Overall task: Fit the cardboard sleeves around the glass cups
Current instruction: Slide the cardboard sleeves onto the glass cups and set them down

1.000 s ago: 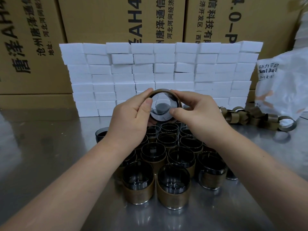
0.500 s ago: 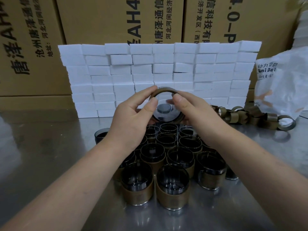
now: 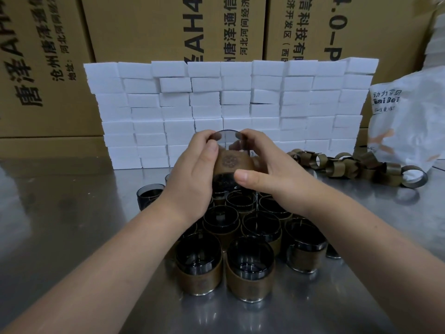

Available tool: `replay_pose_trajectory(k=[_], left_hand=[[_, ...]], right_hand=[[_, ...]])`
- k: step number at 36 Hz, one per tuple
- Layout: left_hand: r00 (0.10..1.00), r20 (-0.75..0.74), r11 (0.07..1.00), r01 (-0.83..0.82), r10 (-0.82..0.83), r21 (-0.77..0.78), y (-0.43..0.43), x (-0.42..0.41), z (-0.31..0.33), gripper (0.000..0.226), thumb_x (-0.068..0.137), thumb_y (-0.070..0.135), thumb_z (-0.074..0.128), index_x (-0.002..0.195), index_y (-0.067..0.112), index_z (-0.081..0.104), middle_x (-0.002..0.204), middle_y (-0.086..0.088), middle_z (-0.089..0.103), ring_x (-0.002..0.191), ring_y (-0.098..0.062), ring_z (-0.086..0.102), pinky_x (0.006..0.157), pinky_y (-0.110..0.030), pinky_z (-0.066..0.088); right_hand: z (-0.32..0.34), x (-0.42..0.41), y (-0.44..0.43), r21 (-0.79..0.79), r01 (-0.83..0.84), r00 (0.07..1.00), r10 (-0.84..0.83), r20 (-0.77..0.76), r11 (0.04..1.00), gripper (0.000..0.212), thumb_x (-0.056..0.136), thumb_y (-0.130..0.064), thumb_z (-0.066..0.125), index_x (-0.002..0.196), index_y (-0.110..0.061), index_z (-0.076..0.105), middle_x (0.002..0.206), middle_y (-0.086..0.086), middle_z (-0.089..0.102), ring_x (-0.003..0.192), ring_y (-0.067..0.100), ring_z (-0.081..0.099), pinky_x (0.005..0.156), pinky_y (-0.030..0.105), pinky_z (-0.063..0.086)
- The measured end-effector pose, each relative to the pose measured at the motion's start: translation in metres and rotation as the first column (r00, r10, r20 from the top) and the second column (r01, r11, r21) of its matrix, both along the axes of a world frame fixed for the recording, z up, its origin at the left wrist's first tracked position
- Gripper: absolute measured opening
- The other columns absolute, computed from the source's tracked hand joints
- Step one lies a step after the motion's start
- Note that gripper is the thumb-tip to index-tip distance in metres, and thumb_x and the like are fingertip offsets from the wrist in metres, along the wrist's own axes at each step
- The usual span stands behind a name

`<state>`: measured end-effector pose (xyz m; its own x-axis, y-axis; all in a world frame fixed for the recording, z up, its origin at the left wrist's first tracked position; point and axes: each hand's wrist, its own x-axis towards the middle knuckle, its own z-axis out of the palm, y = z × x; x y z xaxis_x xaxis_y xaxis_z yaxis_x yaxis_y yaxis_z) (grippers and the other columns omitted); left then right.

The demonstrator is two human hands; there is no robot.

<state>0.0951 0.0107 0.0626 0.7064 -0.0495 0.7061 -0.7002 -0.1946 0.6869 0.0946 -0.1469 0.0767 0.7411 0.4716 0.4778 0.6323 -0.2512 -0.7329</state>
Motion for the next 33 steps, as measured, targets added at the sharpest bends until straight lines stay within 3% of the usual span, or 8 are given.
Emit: replay_pose_trajectory(k=[2, 6, 12, 17, 20, 24, 28, 33], left_hand=[[0.998, 0.045, 0.999, -0.038, 0.037, 0.012, 0.0004, -0.0018, 0.0017, 0.035, 0.079, 0.058, 0.033, 0.095, 0.035, 0.052, 0.084, 0.016, 0.059, 0.089, -0.025, 0.058, 0.086, -0.054, 0.044], [0.995, 0.088, 0.998, -0.053, 0.049, 0.043, 0.0030, -0.0017, 0.0023, 0.028, 0.081, 0.054, 0.032, 0.088, 0.034, 0.049, 0.079, 0.020, 0.057, 0.079, -0.012, 0.054, 0.075, -0.041, 0.045], [0.993, 0.100, 0.997, -0.061, 0.055, 0.057, 0.0010, -0.0041, 0.0026, 0.028, 0.080, 0.051, 0.032, 0.085, 0.028, 0.047, 0.077, 0.003, 0.051, 0.076, -0.030, 0.051, 0.071, -0.048, 0.043], [0.994, 0.101, 0.998, -0.038, 0.032, 0.057, 0.0025, -0.0034, 0.0030, 0.024, 0.082, 0.049, 0.033, 0.078, 0.028, 0.044, 0.070, -0.005, 0.049, 0.067, -0.026, 0.046, 0.062, -0.044, 0.039], [0.992, 0.118, 0.997, -0.046, 0.039, 0.059, 0.0034, -0.0016, 0.0016, 0.024, 0.082, 0.048, 0.033, 0.075, 0.026, 0.043, 0.064, 0.004, 0.045, 0.062, -0.018, 0.043, 0.058, -0.036, 0.035], [0.988, 0.147, 0.995, -0.066, 0.055, 0.076, 0.0049, 0.0006, 0.0004, 0.026, 0.083, 0.045, 0.032, 0.072, 0.024, 0.042, 0.059, 0.013, 0.043, 0.058, -0.005, 0.038, 0.055, -0.020, 0.033], [0.986, 0.153, 0.993, -0.082, 0.067, 0.088, 0.0058, 0.0004, 0.0012, 0.030, 0.082, 0.045, 0.032, 0.071, 0.018, 0.041, 0.059, 0.012, 0.041, 0.058, -0.006, 0.036, 0.055, -0.021, 0.031], [0.987, 0.143, 0.991, -0.090, 0.074, 0.104, 0.0066, -0.0009, 0.0021, 0.032, 0.081, 0.047, 0.033, 0.067, 0.019, 0.037, 0.056, 0.012, 0.039, 0.056, -0.008, 0.034, 0.054, -0.024, 0.030]], right_hand=[[0.0012, -0.0013, 0.0010, 0.026, -0.027, 1.000, 0.028, -0.007, 0.999, 0.077, 0.058, -0.055, 0.062, 0.126, -0.035, 0.031, 0.125, -0.014, 0.046, 0.107, 0.013, 0.058, 0.089, 0.032, 0.051], [0.0030, -0.0027, 0.0016, 0.069, -0.059, 0.998, 0.059, 0.005, 0.996, 0.069, 0.063, -0.041, 0.068, 0.123, -0.034, 0.035, 0.124, -0.010, 0.047, 0.102, 0.023, 0.059, 0.087, 0.036, 0.052], [0.0040, -0.0037, 0.0003, 0.068, -0.057, 0.998, 0.058, -0.002, 0.996, 0.059, 0.067, -0.034, 0.067, 0.118, -0.038, 0.039, 0.121, -0.009, 0.049, 0.103, 0.028, 0.058, 0.088, 0.040, 0.051], [0.0038, -0.0056, 0.0012, 0.078, -0.052, 0.999, 0.052, 0.001, 0.996, 0.049, 0.067, -0.032, 0.067, 0.109, -0.041, 0.044, 0.118, -0.008, 0.052, 0.103, 0.032, 0.058, 0.089, 0.046, 0.051], [0.0038, -0.0055, 0.0009, 0.073, -0.043, 0.999, 0.042, 0.018, 0.996, 0.048, 0.067, -0.032, 0.067, 0.109, -0.041, 0.045, 0.114, -0.009, 0.052, 0.100, 0.033, 0.058, 0.087, 0.045, 0.051], [0.0038, -0.0048, 0.0008, 0.063, -0.032, 0.999, 0.029, 0.042, 0.997, 0.046, 0.065, -0.036, 0.070, 0.105, -0.042, 0.049, 0.106, -0.013, 0.053, 0.093, 0.033, 0.058, 0.083, 0.044, 0.050], [0.0047, -0.0049, 0.0009, 0.054, -0.033, 0.999, 0.030, 0.040, 0.998, 0.049, 0.057, -0.050, 0.067, 0.103, -0.042, 0.051, 0.103, -0.017, 0.053, 0.090, 0.033, 0.058, 0.082, 0.044, 0.050], [0.0042, -0.0037, 0.0008, 0.057, -0.041, 0.999, 0.039, 0.020, 0.998, 0.045, 0.059, -0.040, 0.072, 0.100, -0.040, 0.053, 0.101, -0.017, 0.052, 0.082, 0.019, 0.057, 0.082, 0.043, 0.050]])
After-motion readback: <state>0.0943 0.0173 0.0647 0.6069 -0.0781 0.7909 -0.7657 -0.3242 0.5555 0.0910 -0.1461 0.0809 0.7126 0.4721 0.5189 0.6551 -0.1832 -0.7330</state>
